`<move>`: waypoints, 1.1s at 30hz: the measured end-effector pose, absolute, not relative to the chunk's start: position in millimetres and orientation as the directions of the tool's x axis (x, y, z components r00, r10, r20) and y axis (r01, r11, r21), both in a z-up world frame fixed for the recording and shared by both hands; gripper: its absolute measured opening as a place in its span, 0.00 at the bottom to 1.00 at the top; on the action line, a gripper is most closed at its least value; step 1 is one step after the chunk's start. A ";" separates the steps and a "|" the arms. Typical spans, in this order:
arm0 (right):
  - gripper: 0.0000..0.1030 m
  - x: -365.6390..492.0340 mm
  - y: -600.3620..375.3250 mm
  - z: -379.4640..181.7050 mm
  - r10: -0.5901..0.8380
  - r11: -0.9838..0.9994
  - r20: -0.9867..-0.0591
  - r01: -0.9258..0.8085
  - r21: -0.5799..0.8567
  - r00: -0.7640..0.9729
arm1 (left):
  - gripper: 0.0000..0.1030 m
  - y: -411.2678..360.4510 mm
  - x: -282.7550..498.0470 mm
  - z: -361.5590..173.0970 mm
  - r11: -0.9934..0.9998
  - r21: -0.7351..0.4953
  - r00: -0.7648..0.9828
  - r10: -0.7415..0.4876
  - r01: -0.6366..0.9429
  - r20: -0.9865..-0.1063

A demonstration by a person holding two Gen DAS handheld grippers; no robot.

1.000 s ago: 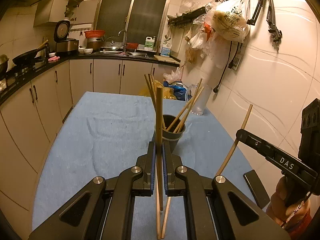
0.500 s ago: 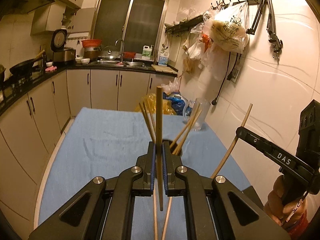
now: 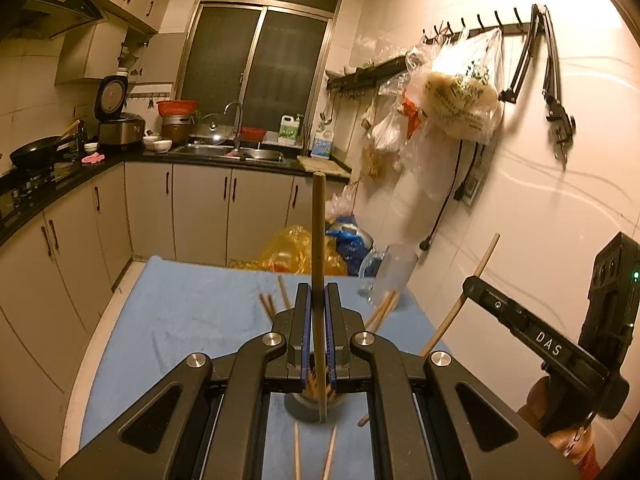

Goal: Organize utensils
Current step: 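Lower the chopstick into the grey holder and open the left gripper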

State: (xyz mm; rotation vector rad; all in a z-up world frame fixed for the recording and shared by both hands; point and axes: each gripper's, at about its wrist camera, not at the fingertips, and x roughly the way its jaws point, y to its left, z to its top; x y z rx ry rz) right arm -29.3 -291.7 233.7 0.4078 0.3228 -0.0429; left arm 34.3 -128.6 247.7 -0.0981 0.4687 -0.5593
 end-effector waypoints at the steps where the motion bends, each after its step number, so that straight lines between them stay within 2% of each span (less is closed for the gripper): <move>1: 0.07 -26.2 -293.4 235.4 0.019 0.916 -0.313 0.108 0.385 0.950 | 0.06 -130.5 38.1 248.8 0.845 -0.218 0.745 -0.534 0.489 -0.399; 11: 0.07 11.7 -308.3 223.8 -0.035 0.903 -0.304 0.160 0.398 0.952 | 0.06 -145.4 81.6 220.5 0.848 -0.266 0.736 -0.531 0.459 -0.421; 24: 0.07 40.3 -310.8 173.5 -0.016 0.898 -0.405 0.191 0.396 0.914 | 0.06 -153.1 107.5 170.3 0.856 -0.271 0.689 -0.516 0.441 -0.509; 30: 0.08 46.3 -308.6 159.0 0.016 0.894 -0.453 0.190 0.405 0.891 | 0.06 -150.8 107.3 168.3 0.860 -0.266 0.691 -0.509 0.435 -0.514; 33: 0.08 43.1 -310.9 160.0 0.024 0.890 -0.454 0.188 0.415 0.891 | 0.10 -146.6 102.4 171.6 0.859 -0.267 0.694 -0.510 0.436 -0.508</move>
